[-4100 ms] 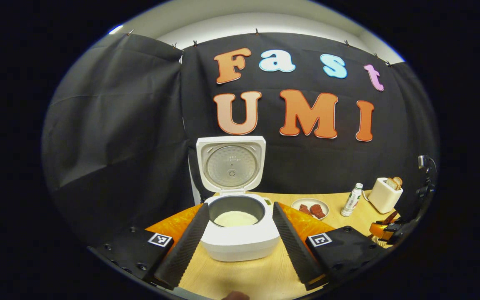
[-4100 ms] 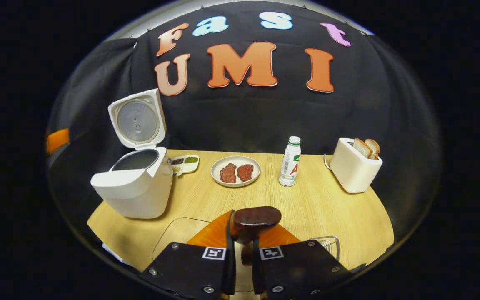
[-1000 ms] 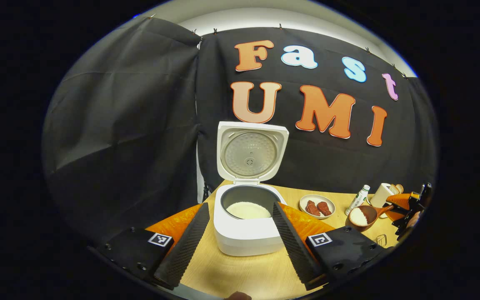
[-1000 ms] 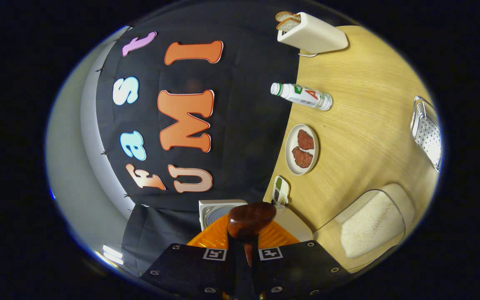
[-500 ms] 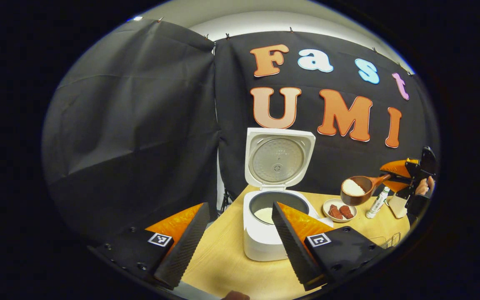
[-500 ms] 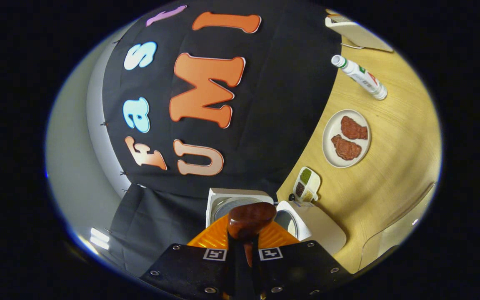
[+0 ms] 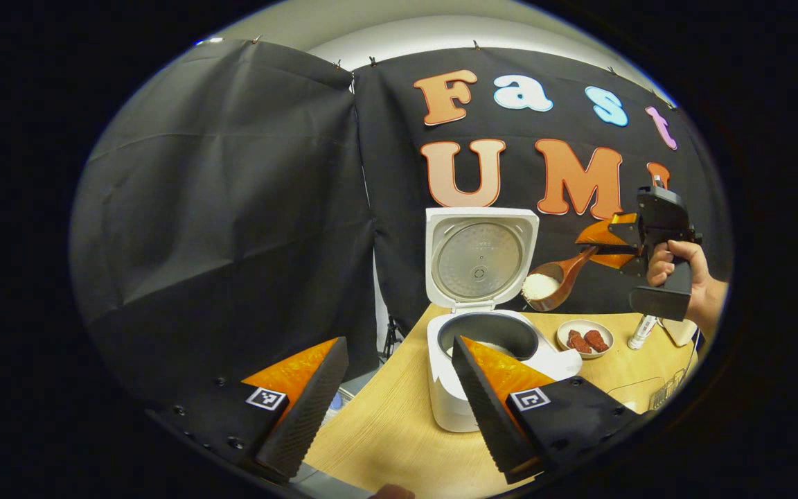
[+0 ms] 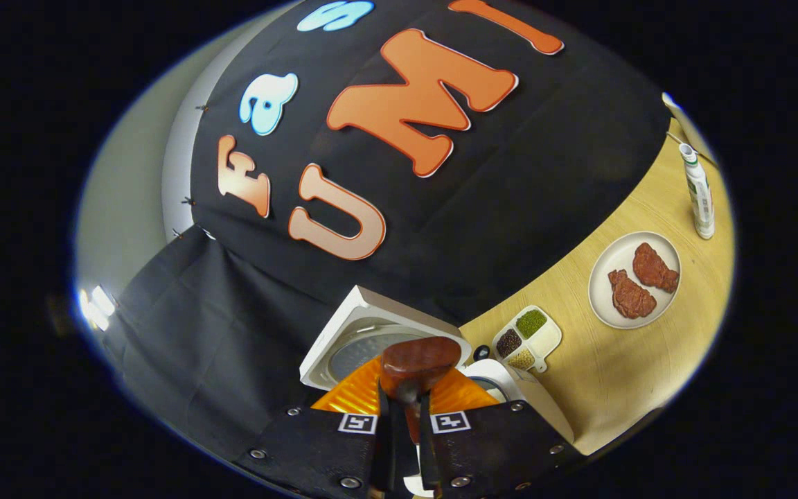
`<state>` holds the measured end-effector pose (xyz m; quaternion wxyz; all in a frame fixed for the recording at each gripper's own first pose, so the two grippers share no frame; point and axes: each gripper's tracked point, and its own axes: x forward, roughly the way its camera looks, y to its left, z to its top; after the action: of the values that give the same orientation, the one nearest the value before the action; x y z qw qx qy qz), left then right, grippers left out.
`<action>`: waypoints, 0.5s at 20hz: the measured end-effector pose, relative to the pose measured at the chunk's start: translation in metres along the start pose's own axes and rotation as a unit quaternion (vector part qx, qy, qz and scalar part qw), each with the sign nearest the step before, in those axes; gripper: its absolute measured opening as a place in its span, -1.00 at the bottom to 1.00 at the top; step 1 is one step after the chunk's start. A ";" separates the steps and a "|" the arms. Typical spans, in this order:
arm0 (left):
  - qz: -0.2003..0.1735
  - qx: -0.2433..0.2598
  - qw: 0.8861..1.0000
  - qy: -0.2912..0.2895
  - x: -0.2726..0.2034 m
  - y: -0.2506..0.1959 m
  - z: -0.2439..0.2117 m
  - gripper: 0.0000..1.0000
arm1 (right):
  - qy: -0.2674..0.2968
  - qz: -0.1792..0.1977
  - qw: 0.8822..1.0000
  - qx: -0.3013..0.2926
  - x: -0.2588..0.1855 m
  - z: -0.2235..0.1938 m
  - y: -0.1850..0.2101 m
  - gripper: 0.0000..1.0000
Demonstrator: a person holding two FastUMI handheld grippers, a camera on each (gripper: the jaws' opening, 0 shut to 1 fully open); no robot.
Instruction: Close the left gripper, press the button to open the rice cooker; take a wooden spoon from the chopstick holder with the right hand, scoop a spoonful of rice and pour it into the rice cooker, then put the wooden spoon back into the chopstick holder.
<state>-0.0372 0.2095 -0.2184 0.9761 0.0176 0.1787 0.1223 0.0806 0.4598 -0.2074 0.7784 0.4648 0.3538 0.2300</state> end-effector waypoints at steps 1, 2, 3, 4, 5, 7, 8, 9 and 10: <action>0.004 0.001 1.000 0.002 0.002 0.004 -0.001 1.00 | 0.000 -0.004 1.000 -0.020 0.009 -0.003 0.004 -0.72; 0.006 0.001 1.000 0.006 0.005 0.007 -0.005 1.00 | 0.001 -0.007 0.999 -0.040 0.018 -0.006 0.009 -0.72; 0.008 -0.001 1.000 0.010 0.006 0.010 -0.007 1.00 | 0.000 -0.009 0.998 -0.057 0.025 -0.007 0.013 -0.72; 0.009 -0.004 1.000 0.013 0.006 0.012 -0.010 1.00 | -0.002 -0.010 0.997 -0.073 0.028 -0.009 0.017 -0.72; 0.009 -0.005 1.000 0.016 0.007 0.013 -0.012 1.00 | -0.005 -0.011 0.996 -0.090 0.033 -0.009 0.020 -0.72; 0.010 -0.005 1.000 0.019 0.008 0.016 -0.013 1.00 | -0.010 -0.012 0.992 -0.123 0.038 -0.007 0.027 -0.72; 0.009 -0.005 1.000 0.020 0.008 0.017 -0.012 1.00 | -0.013 -0.012 0.991 -0.136 0.040 -0.006 0.031 -0.72; 0.008 -0.004 1.000 0.020 0.009 0.017 -0.014 1.00 | -0.016 -0.011 0.989 -0.148 0.040 -0.004 0.035 -0.72; 0.007 -0.003 1.000 0.020 0.010 0.017 -0.013 1.00 | -0.018 -0.010 0.987 -0.157 0.039 -0.004 0.038 -0.72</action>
<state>-0.0369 0.2285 -0.2326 0.9716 0.0138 0.1974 0.1300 0.1019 0.5061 -0.1880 0.8502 0.3376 0.3039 0.2662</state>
